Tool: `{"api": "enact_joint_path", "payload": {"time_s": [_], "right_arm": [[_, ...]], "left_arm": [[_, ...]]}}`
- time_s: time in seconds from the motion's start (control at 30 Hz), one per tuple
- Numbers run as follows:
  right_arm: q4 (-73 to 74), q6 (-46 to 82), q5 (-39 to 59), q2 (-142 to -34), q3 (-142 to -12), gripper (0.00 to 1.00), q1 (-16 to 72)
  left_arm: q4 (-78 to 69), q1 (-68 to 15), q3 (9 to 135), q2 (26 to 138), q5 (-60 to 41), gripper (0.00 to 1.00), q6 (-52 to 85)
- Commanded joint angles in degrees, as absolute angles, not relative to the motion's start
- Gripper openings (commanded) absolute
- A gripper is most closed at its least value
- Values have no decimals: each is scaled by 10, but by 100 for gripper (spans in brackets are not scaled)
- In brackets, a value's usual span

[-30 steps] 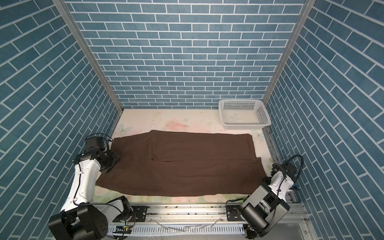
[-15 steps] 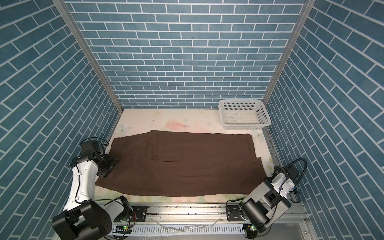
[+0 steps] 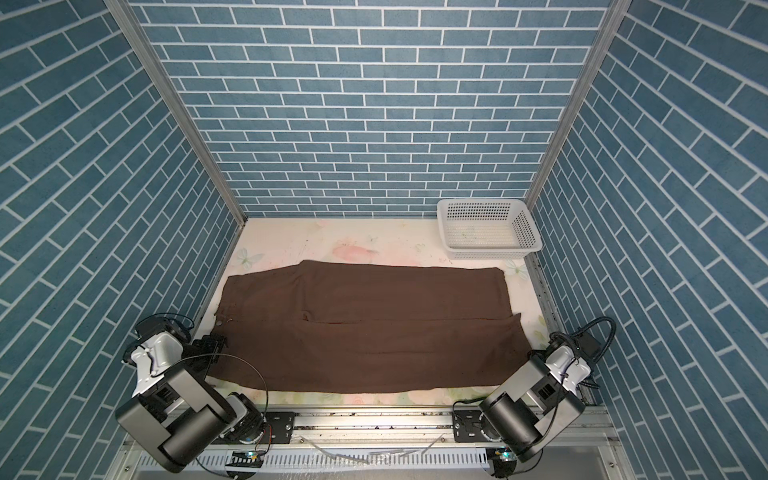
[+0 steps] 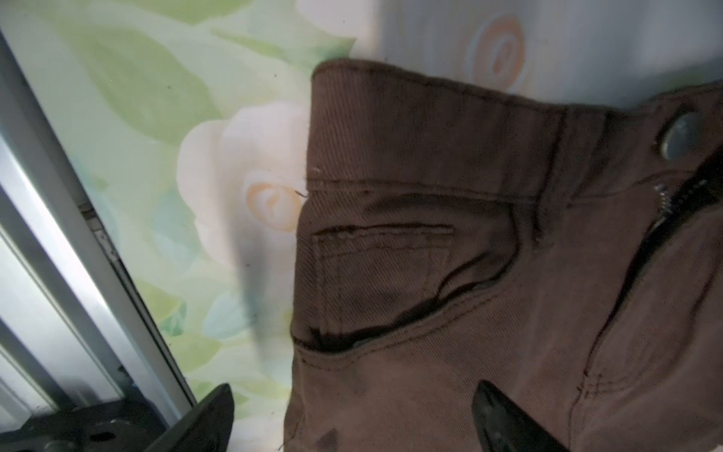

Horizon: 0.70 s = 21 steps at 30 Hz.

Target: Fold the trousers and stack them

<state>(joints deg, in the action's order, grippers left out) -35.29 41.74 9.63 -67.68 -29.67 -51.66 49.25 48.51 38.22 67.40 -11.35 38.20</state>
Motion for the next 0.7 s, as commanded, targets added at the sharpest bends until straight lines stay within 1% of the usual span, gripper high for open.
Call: {"api": "enact_joint_path", "payload": {"time_s": [0.0,0.03,0.1,0.23,0.4,0.57,0.67], "right_arm": [[-360,415,111,-692,-288,0,-518],[-362,415,112,-694,-289,0,-518],[-362,416,115,-698,-292,0,-520],[-362,422,117,-695,-297,0,-525],[-363,421,117,-699,-296,0,-528],[-362,422,118,-701,-299,0,-531],[-361,424,122,-701,-301,0,-532]], "left_arm": [[431,489,374,668,-83,86,397],[425,489,374,668,-78,83,397],[419,489,378,669,-67,79,391],[433,489,383,679,-25,80,382],[410,490,374,699,-22,83,394],[352,488,347,714,-46,73,421],[328,488,339,734,-57,61,429]]}}
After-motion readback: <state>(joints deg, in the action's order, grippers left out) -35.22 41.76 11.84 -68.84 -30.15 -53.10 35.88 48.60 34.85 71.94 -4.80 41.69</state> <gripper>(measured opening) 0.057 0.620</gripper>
